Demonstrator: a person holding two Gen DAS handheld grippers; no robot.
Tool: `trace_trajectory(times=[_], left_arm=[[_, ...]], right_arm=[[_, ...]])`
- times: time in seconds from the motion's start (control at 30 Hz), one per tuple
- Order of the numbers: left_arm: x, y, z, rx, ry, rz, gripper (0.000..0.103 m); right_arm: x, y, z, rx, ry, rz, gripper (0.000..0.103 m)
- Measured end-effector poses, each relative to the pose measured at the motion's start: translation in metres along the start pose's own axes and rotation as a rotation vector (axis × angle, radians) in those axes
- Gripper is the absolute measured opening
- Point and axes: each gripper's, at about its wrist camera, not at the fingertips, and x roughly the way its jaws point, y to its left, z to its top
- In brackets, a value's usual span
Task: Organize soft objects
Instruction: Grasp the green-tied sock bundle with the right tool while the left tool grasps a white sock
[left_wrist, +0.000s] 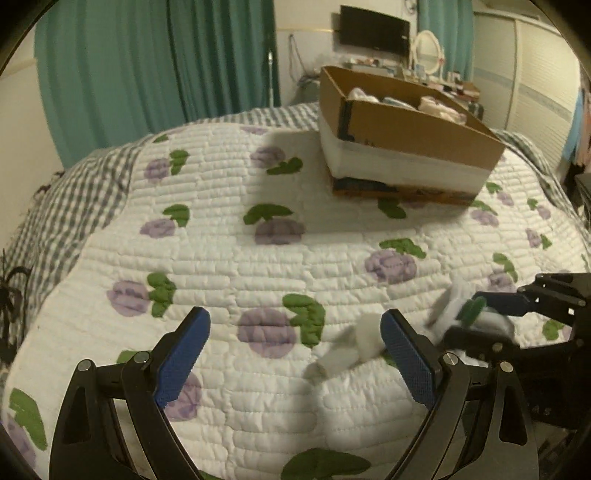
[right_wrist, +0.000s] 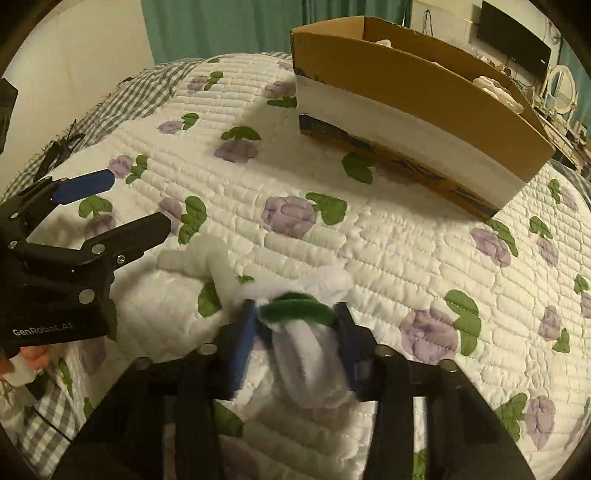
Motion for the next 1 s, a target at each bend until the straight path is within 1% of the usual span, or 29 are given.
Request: trace_trajectory(times=[0.1,0.17,0.3,0.37,0.43,0.53,0.57,0.6,0.67,0.73,0.83,0.87,0.9,0.93,0.97,1.0], left_arm=[[0.0,-0.003,-0.002,0.006,0.007,-0.029,0.095],[0.0,-0.007,-0.003,0.008,0.016,-0.05,0.095],[0.006,-0.023,-0.009,0.026,0.057,-0.126,0.095],[0.012,-0.031,-0.011,0.042,0.075,-0.144,0.094],[0.02,-0.038,-0.014,0.06,0.094,-0.153,0.094],[0.034,-0.043,-0.016,0.066,0.105,-0.134,0.093],[0.037,-0.044,-0.015,0.063,0.104,-0.14,0.083],[0.04,-0.044,-0.015,0.057,0.099,-0.147,0.078],[0.045,-0.045,-0.013,0.059,0.082,-0.165,0.061],[0.052,-0.049,-0.014,0.083,0.097,-0.185,0.046],[0.049,-0.055,-0.017,0.114,0.087,-0.233,0.037],[0.046,-0.056,-0.017,0.126,0.078,-0.224,0.03],[0.045,-0.056,-0.018,0.129,0.074,-0.23,0.029],[0.043,-0.053,-0.018,0.117,0.072,-0.248,0.029],[0.041,-0.049,-0.018,0.096,0.07,-0.26,0.024],[0.04,-0.045,-0.017,0.077,0.07,-0.27,0.024]], right_arm=[[-0.013,-0.009,0.002,0.032,-0.033,-0.007,0.035],[-0.021,-0.016,0.005,0.052,-0.057,-0.024,0.035],[-0.031,-0.032,0.01,0.081,-0.084,-0.042,0.035],[-0.033,-0.039,0.011,0.089,-0.091,-0.049,0.035],[-0.033,-0.044,0.011,0.094,-0.089,-0.053,0.035],[-0.03,-0.05,0.01,0.1,-0.083,-0.053,0.035],[-0.028,-0.051,0.01,0.104,-0.08,-0.053,0.035],[-0.027,-0.053,0.009,0.108,-0.075,-0.05,0.035],[-0.024,-0.055,0.008,0.114,-0.068,-0.049,0.035],[-0.022,-0.056,0.006,0.118,-0.061,-0.049,0.035],[-0.021,-0.057,0.005,0.125,-0.05,-0.048,0.035],[-0.021,-0.058,0.005,0.136,-0.043,-0.052,0.035],[-0.021,-0.059,0.004,0.153,-0.04,-0.049,0.035],[-0.022,-0.06,0.003,0.166,-0.039,-0.044,0.035],[-0.023,-0.061,0.002,0.174,-0.04,-0.046,0.035],[-0.025,-0.06,0.001,0.172,-0.042,-0.054,0.035]])
